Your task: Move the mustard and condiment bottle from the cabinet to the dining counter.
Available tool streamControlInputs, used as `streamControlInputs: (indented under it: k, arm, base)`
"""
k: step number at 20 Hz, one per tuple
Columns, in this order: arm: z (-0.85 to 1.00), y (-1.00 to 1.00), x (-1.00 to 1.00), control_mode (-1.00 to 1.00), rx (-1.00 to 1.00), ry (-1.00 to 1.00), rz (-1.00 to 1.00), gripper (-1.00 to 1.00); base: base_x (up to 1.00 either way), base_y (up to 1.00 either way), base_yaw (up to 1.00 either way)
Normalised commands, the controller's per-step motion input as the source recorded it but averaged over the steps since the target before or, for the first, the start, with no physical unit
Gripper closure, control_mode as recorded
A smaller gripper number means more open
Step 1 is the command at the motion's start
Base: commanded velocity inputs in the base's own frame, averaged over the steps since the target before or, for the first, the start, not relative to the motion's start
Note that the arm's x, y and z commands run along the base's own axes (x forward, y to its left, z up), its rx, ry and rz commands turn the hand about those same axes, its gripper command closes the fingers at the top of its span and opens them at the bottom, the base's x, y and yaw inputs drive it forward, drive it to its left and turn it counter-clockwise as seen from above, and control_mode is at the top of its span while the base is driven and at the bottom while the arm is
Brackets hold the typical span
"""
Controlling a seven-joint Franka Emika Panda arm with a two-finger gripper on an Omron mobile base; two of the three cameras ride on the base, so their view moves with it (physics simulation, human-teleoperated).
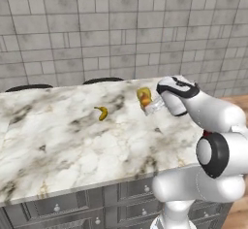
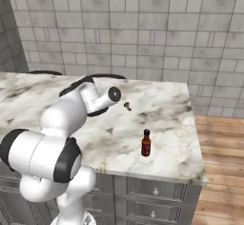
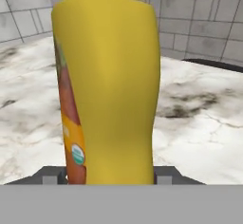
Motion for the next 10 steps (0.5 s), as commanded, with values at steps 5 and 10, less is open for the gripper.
streamControlInputs:
  k: [5, 10]
  arm:
    - [-0.61, -0.2, 0.0, -1.0, 0.08, -0.12, 0.03, 1.0]
    - [-0.48, -0.17, -0.06, -1.0, 0.03, -0.27, 0.03, 1.0]
  base:
    - [0.0, 0.0, 0.0]
    - [0.0, 0.0, 0.0]
